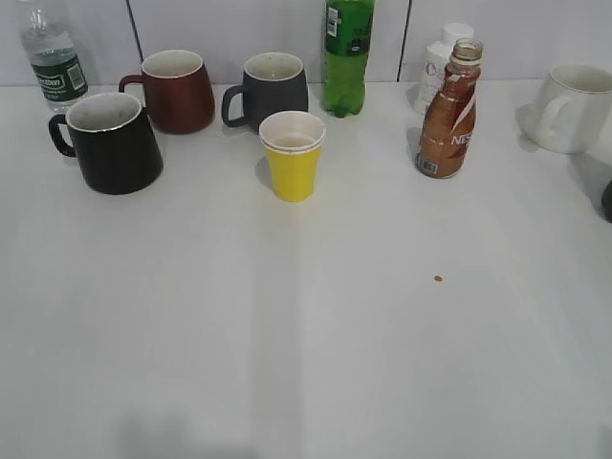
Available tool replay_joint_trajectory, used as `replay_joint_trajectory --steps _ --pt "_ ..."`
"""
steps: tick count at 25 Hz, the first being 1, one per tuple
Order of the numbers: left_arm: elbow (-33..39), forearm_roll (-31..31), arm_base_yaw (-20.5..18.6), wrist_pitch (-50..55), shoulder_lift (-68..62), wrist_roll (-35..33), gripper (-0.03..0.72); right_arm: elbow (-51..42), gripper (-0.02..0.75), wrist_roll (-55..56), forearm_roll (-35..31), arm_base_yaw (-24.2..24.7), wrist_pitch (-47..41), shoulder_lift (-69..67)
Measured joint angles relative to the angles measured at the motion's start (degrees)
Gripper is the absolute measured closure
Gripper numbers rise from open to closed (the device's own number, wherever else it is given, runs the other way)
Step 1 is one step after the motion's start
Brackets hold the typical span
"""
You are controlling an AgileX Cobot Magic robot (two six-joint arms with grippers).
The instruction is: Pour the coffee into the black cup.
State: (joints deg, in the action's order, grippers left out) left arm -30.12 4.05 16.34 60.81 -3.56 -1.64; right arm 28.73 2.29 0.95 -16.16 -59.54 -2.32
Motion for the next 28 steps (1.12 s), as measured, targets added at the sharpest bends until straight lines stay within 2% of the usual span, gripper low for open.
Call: replay_joint_trajectory --steps 8,18,23,28 --pt "0.00 -0.06 -0.41 0.00 0.00 -0.05 0.358 0.00 0.148 0.00 0.04 0.11 0.00 0.00" --pt "0.00 -0.06 -11.66 0.00 0.69 -0.05 0.363 0.00 0.149 0.00 0.04 5.74 0.00 0.68" --pt "0.00 -0.07 -15.22 0.04 3.88 -0.05 0.375 -0.05 0.149 0.00 0.04 7.89 -0.03 2.71" --pt "0.00 -0.12 -15.99 0.04 4.01 -0.05 0.397 -0.05 0.149 0.00 -0.03 8.56 -0.03 2.83"
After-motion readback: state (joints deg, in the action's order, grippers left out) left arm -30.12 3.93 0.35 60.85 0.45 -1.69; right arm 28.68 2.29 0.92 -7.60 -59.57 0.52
